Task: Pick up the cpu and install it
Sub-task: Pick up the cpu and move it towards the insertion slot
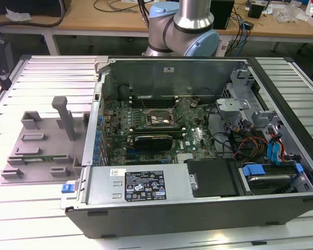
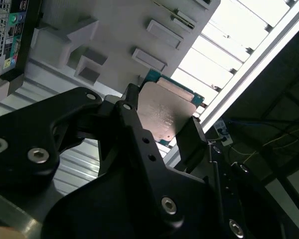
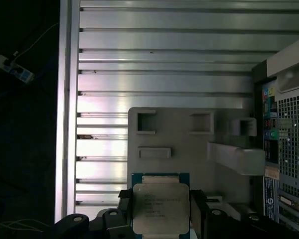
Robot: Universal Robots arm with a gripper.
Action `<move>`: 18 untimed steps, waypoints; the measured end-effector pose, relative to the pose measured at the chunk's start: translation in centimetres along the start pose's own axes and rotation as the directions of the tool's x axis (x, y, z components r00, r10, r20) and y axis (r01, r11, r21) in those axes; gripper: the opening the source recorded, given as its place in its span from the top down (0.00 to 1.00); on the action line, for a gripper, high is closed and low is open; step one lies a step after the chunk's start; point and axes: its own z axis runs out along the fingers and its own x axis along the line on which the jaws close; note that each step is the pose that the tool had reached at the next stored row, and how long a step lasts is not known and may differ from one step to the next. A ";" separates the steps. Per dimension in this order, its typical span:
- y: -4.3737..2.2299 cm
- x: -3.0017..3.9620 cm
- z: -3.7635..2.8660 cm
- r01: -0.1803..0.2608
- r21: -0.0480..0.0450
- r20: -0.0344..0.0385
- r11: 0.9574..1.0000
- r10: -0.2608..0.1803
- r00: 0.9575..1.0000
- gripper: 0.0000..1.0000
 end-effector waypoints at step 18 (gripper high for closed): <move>0.23 -0.45 -2.84 0.000 0.000 0.000 1.000 0.000 1.000 0.45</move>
